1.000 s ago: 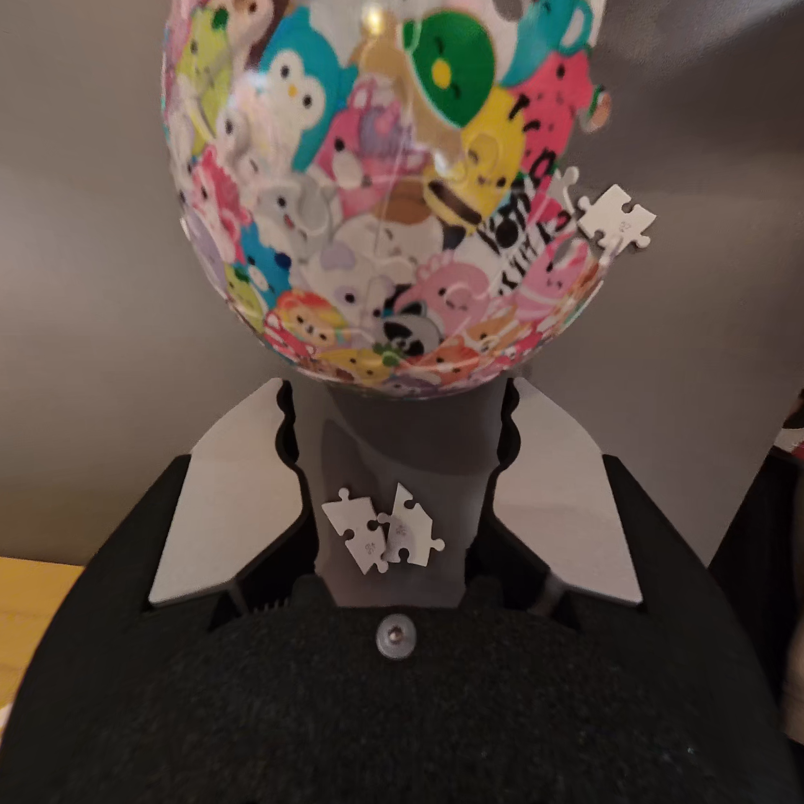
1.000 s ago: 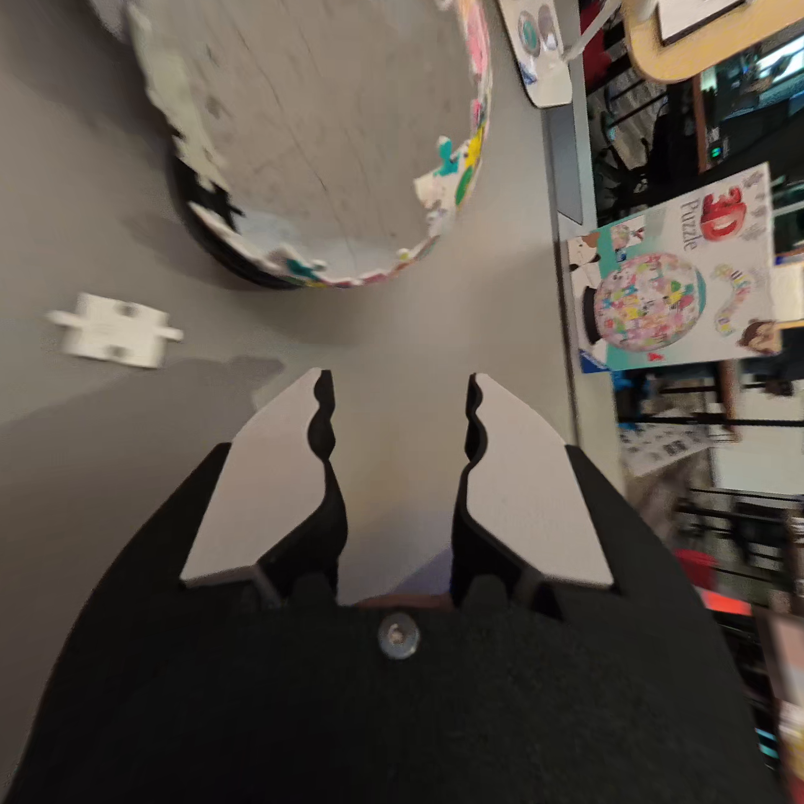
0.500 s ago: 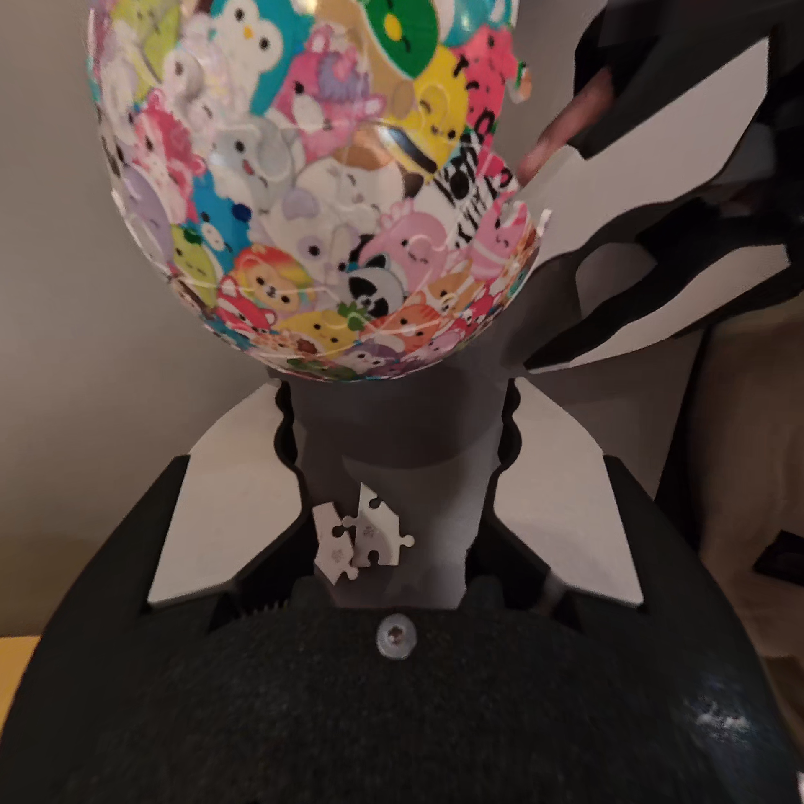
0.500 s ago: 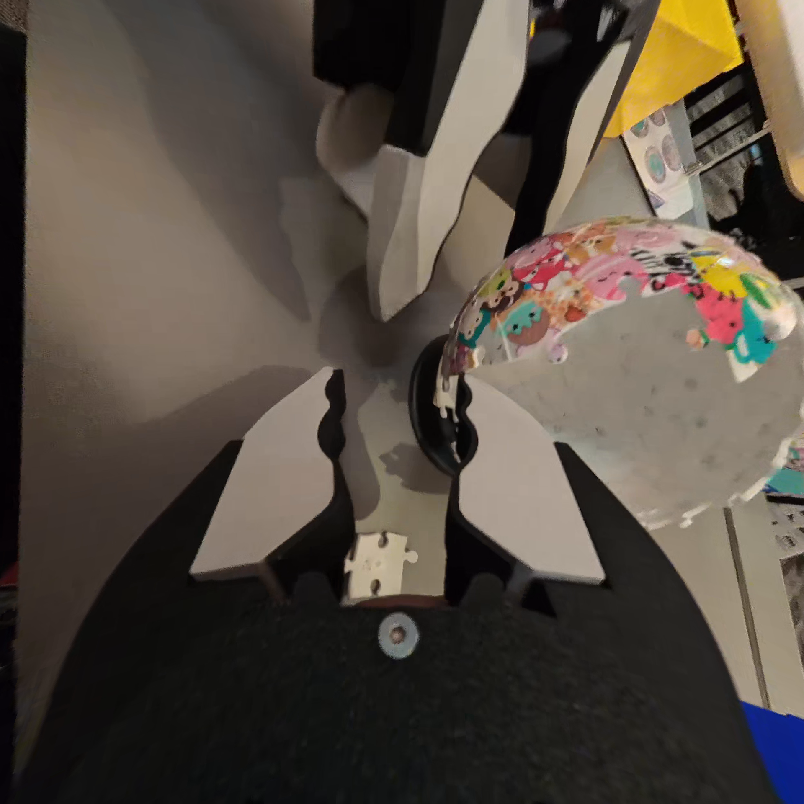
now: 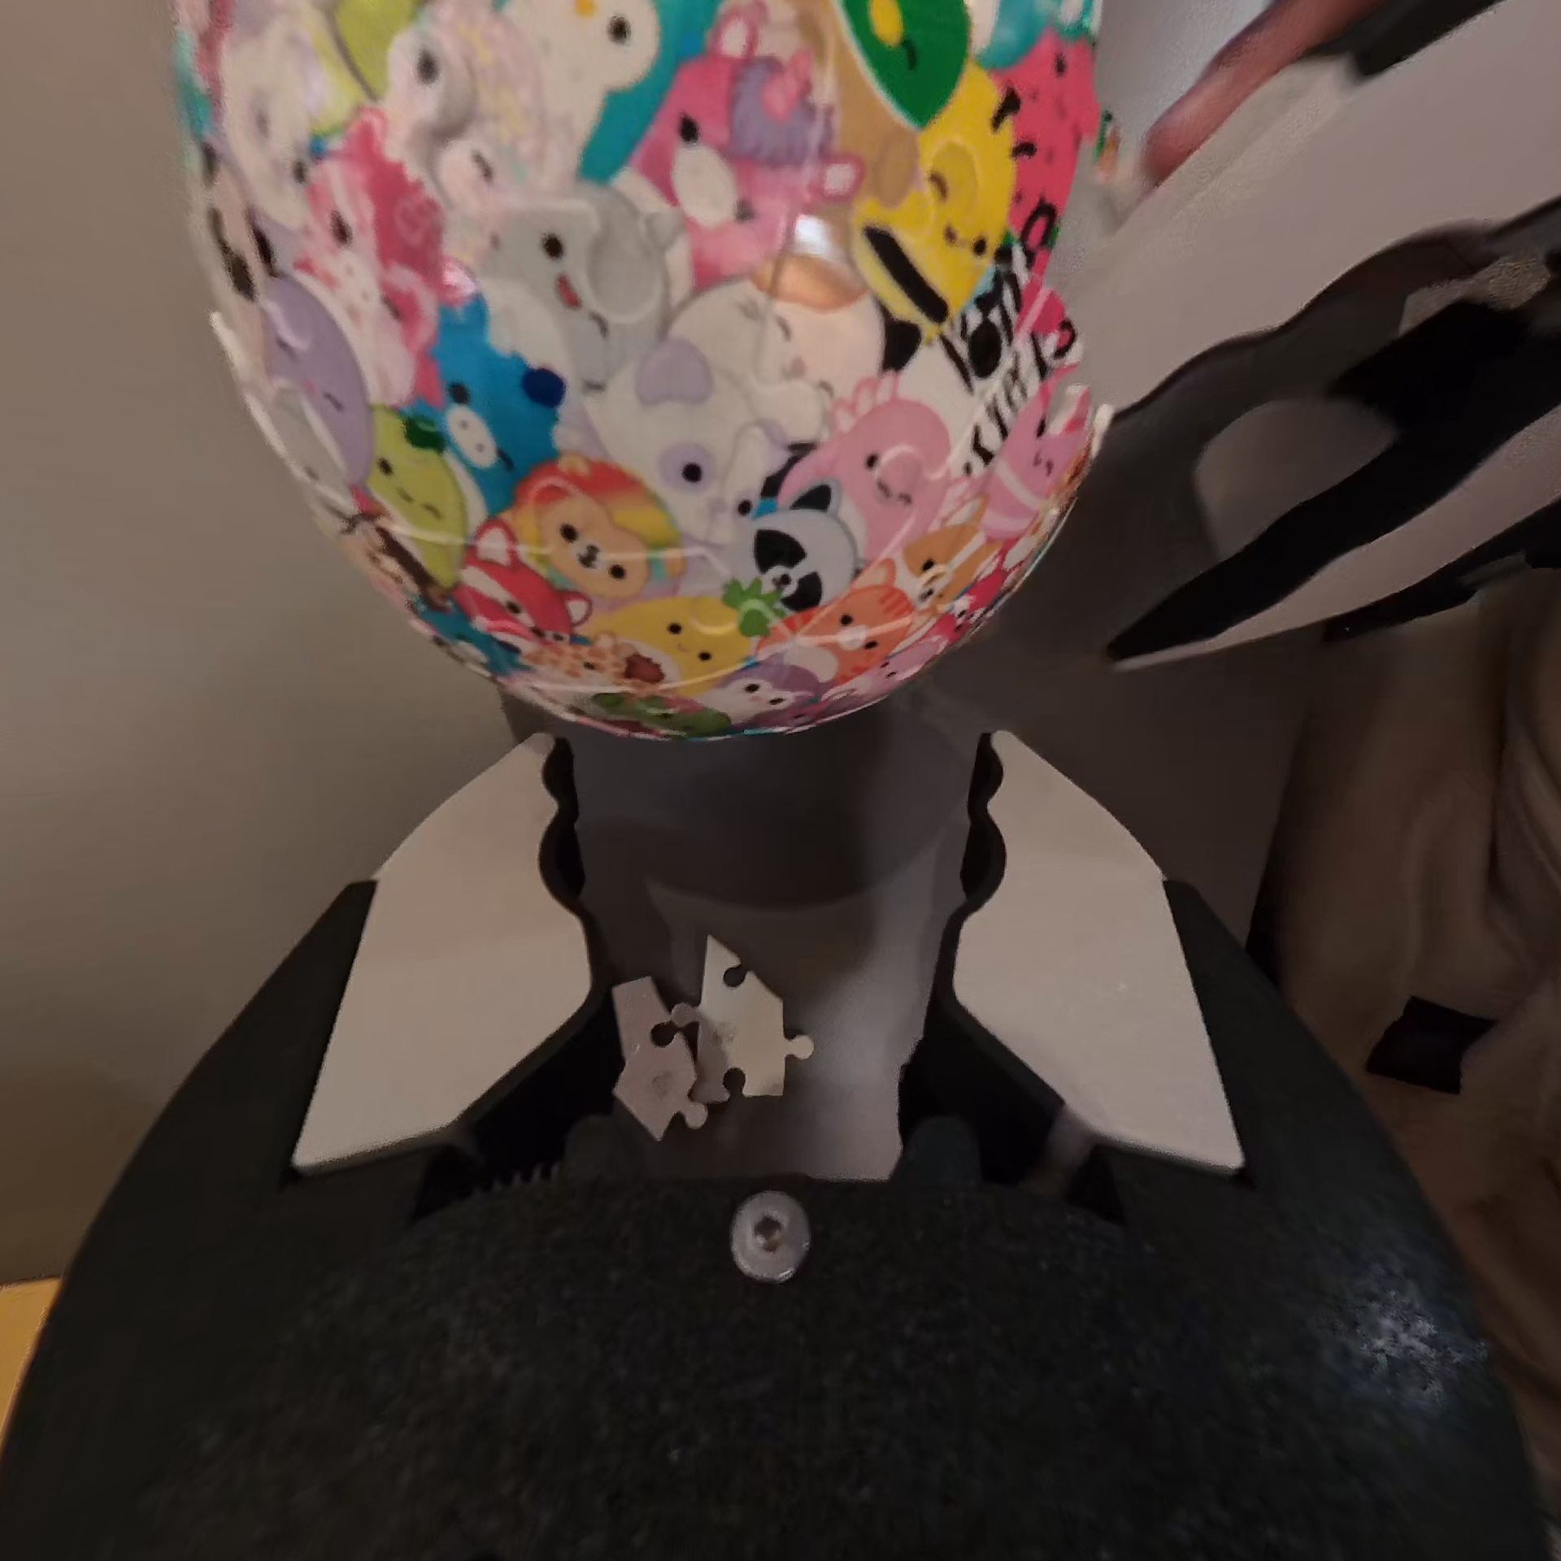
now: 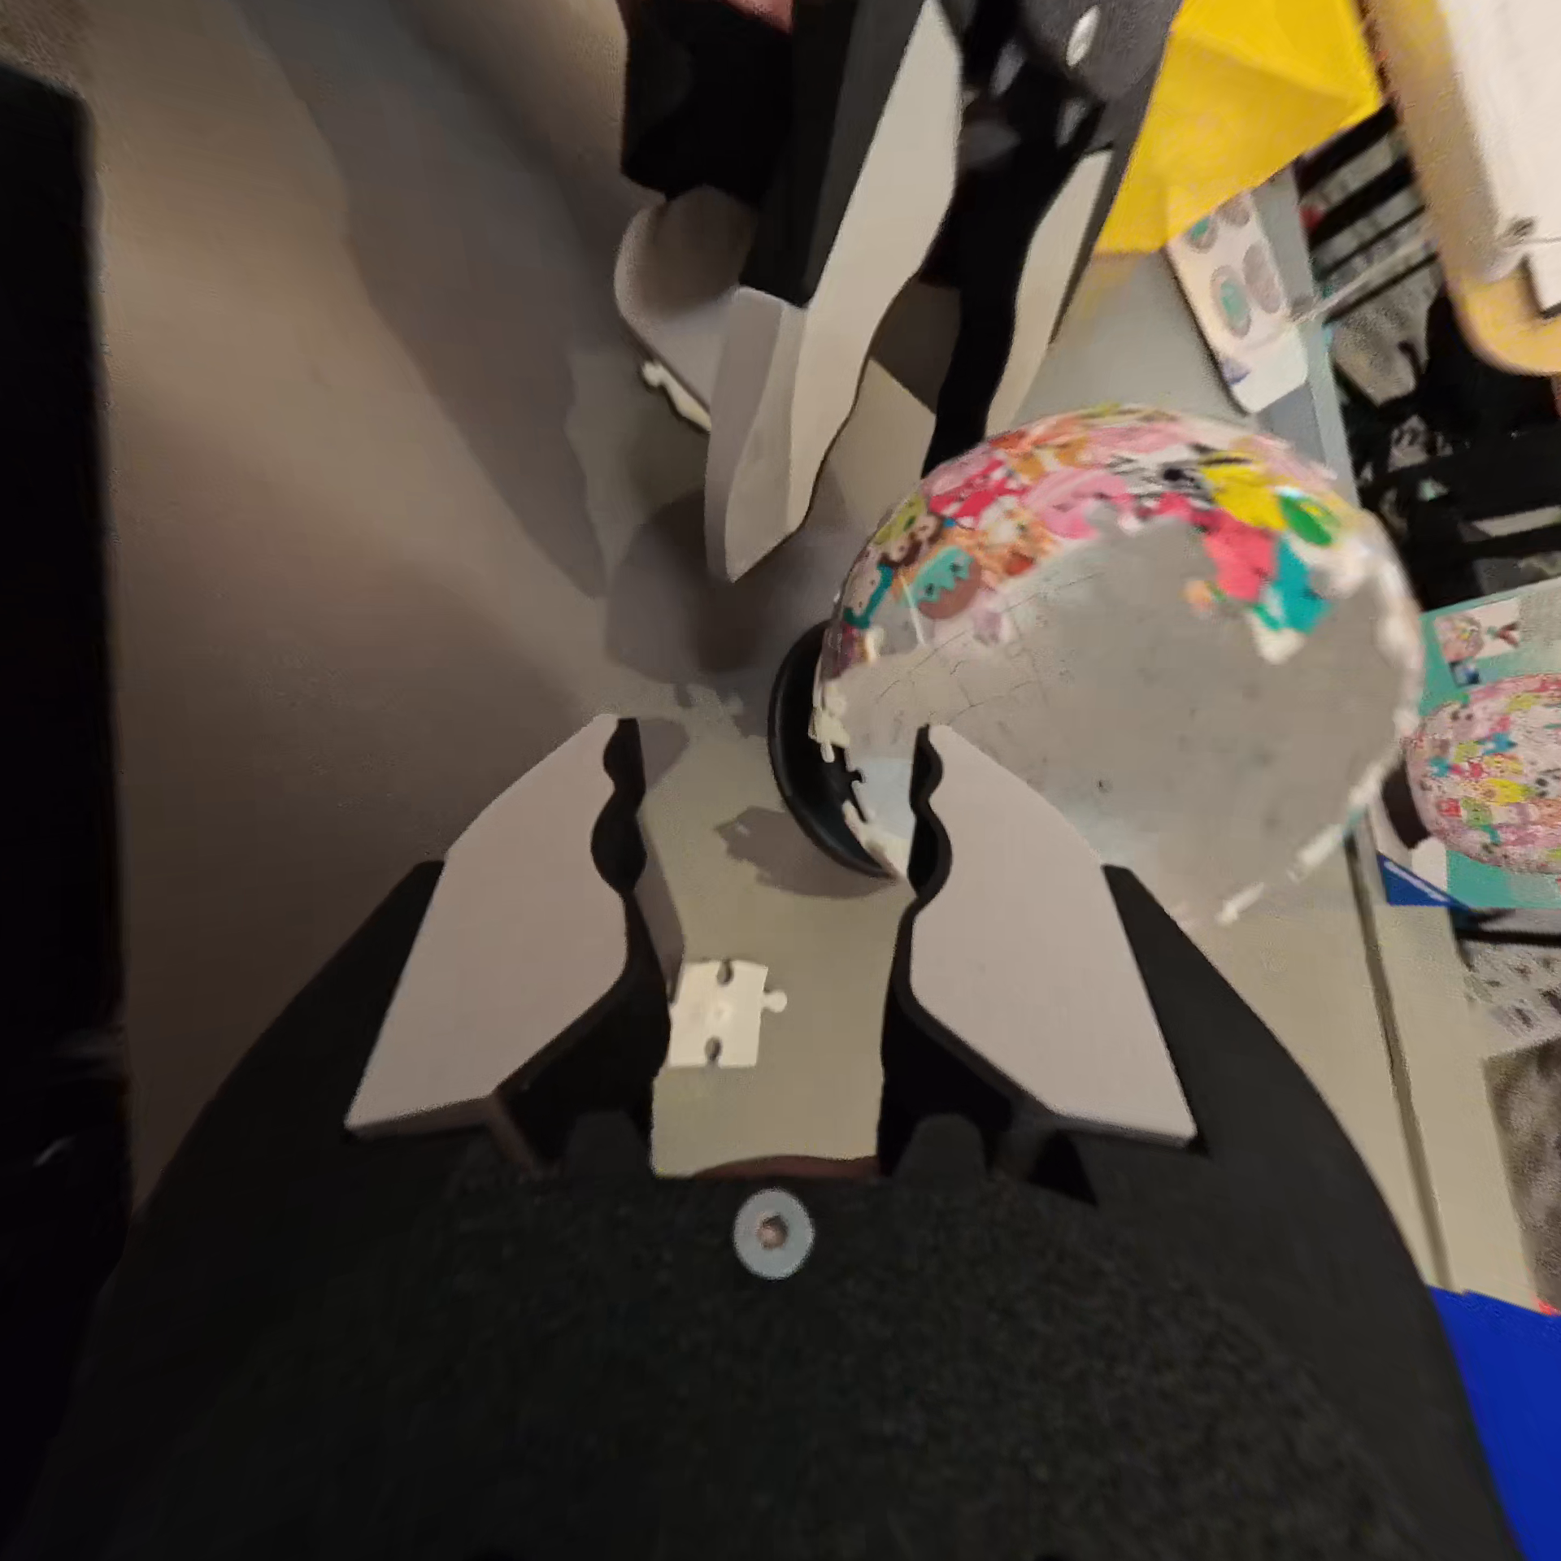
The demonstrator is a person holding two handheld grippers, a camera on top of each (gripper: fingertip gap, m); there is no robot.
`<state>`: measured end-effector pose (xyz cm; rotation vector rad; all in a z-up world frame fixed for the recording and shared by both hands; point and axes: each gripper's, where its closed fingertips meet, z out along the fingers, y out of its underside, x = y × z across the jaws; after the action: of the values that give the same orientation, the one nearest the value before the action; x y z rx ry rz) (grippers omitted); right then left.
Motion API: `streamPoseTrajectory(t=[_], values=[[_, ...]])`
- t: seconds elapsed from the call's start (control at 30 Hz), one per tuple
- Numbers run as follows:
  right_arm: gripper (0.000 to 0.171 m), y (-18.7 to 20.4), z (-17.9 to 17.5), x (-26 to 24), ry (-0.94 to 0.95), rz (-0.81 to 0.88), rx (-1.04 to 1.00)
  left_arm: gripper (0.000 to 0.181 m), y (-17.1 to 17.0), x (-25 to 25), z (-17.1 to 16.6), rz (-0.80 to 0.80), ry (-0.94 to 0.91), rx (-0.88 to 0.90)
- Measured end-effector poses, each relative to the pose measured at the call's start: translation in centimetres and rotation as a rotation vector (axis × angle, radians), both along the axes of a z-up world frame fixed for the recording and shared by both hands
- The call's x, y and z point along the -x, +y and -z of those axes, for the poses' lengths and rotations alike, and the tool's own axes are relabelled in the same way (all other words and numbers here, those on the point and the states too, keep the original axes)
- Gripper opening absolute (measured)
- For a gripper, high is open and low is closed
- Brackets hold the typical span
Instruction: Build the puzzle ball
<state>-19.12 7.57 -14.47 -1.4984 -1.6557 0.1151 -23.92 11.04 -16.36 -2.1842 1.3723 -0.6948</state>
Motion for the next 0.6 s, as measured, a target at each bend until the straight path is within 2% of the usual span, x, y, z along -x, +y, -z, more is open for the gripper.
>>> streamPoseTrajectory(t=[0.1, 0.23, 0.27, 0.37, 0.43, 0.6], values=[[0.055, -0.4, -2.0, -2.8, 0.113, -0.025, 0.045, 0.091, -0.1, 0.6, -0.9, -0.013, 0.038, 0.047], [0.056, 4.1, -2.5, -7.7, 0.119, 0.119, 0.206, 0.090, -0.2, 1.3, -2.2, 0.050, 0.153, 0.168], [0.061, 4.4, -2.5, -8.0, 0.107, 0.100, 0.274, 0.090, -0.2, 1.4, -2.3, 0.080, 0.195, 0.199], [0.055, 6.9, -1.9, -8.1, -0.018, 0.041, 0.303, 0.092, 0.1, 1.8, -2.0, 0.148, 0.316, 0.271], [0.062, 8.2, -1.3, -7.9, -0.114, 0.000, 0.348, 0.093, -0.2, 1.5, -2.1, 0.165, 0.340, 0.352], [0.060, 10.3, 0.5, -6.9, -0.246, -0.100, 0.542, 0.094, -0.2, 1.4, -2.1, 0.134, 0.412, 0.435]])
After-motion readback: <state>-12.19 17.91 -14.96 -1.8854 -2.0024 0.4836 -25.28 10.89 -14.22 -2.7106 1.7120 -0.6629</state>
